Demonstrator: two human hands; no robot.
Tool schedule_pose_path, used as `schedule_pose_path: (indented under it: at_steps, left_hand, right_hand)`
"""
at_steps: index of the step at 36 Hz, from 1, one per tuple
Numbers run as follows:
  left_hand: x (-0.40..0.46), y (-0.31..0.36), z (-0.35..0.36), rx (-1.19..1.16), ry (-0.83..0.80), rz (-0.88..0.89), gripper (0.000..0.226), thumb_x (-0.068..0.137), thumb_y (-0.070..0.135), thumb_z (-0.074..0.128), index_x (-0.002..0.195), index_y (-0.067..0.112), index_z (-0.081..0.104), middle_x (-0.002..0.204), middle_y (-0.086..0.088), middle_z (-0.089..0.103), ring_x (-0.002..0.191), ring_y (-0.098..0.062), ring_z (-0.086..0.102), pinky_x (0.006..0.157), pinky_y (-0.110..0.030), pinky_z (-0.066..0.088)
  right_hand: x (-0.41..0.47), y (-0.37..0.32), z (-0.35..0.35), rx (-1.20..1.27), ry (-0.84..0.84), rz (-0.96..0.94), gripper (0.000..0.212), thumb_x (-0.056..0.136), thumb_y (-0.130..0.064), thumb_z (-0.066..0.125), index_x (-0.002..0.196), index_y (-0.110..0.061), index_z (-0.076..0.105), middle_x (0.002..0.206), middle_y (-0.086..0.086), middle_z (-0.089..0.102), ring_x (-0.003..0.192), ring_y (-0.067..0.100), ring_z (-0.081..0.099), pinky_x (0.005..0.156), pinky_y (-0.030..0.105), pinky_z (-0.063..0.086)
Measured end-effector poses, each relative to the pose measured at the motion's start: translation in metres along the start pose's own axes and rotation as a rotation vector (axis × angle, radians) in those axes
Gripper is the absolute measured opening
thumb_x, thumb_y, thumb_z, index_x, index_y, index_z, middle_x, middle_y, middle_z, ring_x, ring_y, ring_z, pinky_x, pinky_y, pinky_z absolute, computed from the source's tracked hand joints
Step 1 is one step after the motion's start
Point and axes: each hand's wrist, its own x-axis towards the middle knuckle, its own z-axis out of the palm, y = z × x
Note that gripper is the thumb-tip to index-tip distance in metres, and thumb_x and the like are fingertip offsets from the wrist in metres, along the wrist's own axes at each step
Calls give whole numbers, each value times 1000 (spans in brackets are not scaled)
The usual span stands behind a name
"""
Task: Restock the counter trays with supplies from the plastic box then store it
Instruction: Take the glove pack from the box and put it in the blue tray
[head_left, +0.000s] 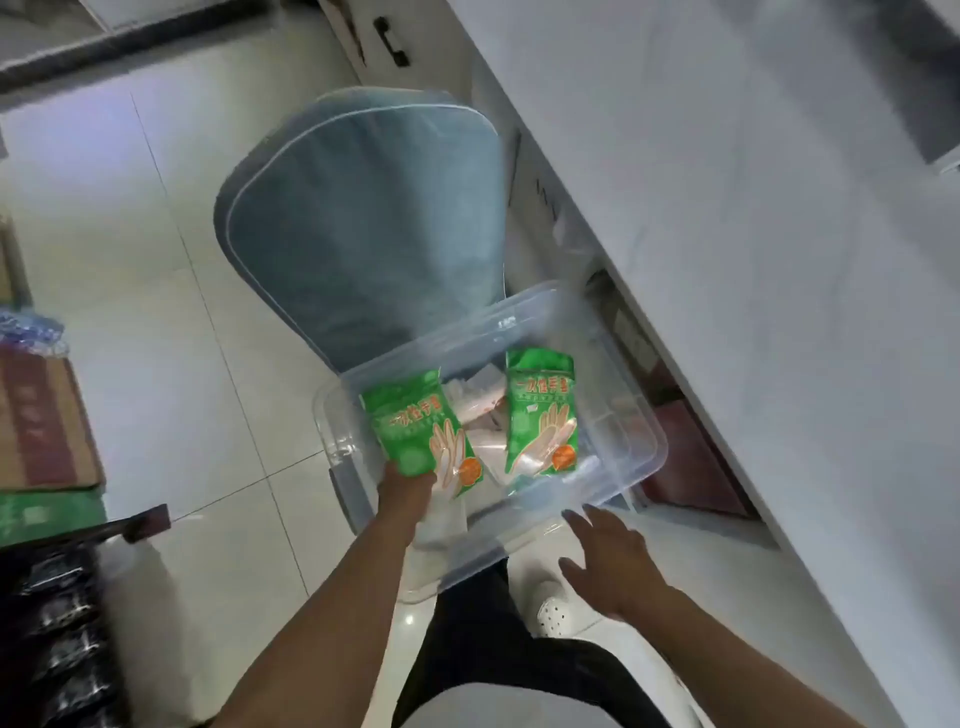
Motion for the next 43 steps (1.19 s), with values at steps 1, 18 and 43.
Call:
schedule_pose_path:
  at_steps: [1,18,43]
  left_hand:
    - [7,2,4,-22,40,-52,67,81,26,68,142,14,41,130,-12,58,99,-25,59,72,-28,45]
    - [65,11,20,663,111,-53,51,90,35,66,136,20,50,136,1,55,129,-21,51,97,-29,44]
    - [60,9,48,160,26,132,32,83,3,66,114,4,72,105,-15,73,82,-24,63,70,-25,44]
  right_hand:
    - [3,-2,2,-21,-33,-5,69,97,-48,43,156,-28,13,165,4,10,151,25,13,118,47,19]
    - [-1,6,14,246,-114,221,64,99,-45,45,155,-31,17,164,-1,19,150,18,19,122,37,15]
    - [-7,21,-5,327,-158,171,58,96,-42,50,150,-29,32,158,-2,34,142,17,35,112,28,27]
